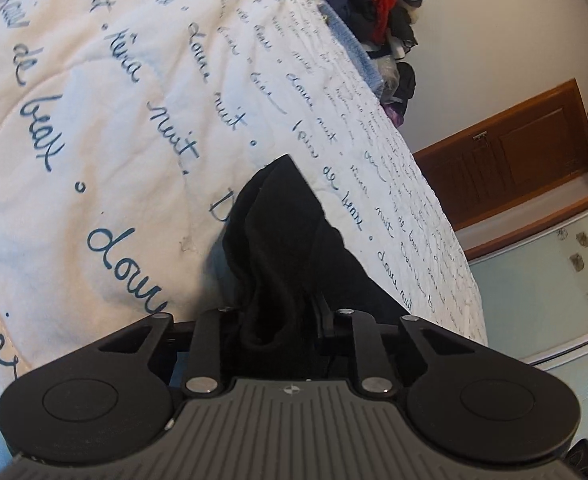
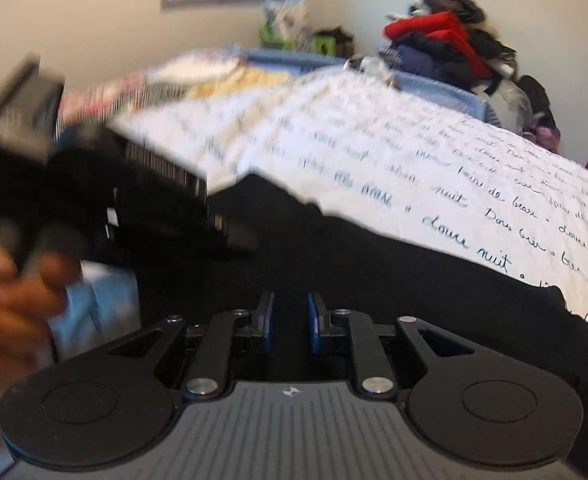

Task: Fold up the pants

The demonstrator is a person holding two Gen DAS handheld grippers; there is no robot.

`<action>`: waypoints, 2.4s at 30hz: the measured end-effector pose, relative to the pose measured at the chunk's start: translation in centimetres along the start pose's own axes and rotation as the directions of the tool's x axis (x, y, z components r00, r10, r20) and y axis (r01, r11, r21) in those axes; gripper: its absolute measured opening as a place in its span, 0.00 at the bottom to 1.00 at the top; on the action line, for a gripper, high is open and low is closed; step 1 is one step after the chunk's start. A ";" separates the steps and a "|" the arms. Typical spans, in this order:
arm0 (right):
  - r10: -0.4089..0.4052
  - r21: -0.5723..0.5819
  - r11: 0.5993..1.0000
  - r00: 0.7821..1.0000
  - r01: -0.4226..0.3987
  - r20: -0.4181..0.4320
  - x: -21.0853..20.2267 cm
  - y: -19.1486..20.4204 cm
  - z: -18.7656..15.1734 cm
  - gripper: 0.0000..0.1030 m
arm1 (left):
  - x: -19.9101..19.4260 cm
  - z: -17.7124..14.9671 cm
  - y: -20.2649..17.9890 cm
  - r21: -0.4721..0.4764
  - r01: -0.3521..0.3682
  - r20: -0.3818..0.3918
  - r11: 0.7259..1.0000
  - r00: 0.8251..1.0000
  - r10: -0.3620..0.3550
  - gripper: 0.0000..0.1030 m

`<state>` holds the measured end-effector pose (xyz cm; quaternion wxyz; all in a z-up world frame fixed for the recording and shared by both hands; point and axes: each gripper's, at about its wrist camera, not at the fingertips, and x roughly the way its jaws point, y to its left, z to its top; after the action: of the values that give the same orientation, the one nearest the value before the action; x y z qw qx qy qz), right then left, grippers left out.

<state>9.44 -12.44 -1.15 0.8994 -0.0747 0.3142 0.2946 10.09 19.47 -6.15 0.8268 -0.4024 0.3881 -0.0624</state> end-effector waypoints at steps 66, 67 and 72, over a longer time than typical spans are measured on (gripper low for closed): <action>-0.354 0.475 0.858 0.896 0.196 0.270 -16.5 -16.7 -9.7 0.18 | 6.3 -26.3 -30.0 0.804 0.127 0.026 0.581 0.969 -0.248 0.32; -0.357 0.480 0.855 0.894 0.196 0.270 -16.5 -17.0 -10.0 0.18 | 6.6 -26.5 -30.2 0.805 0.130 0.022 0.579 0.968 -0.249 0.32; -0.375 0.519 0.832 0.888 0.195 0.267 -16.8 -18.8 -11.3 0.18 | 8.4 -27.9 -31.2 0.800 0.153 -0.003 0.580 0.968 -0.251 0.32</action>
<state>3.85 -39.48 -0.79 0.9654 0.1576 0.1930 0.0766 3.16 -22.07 0.69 0.9264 -0.0377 0.2251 -0.2996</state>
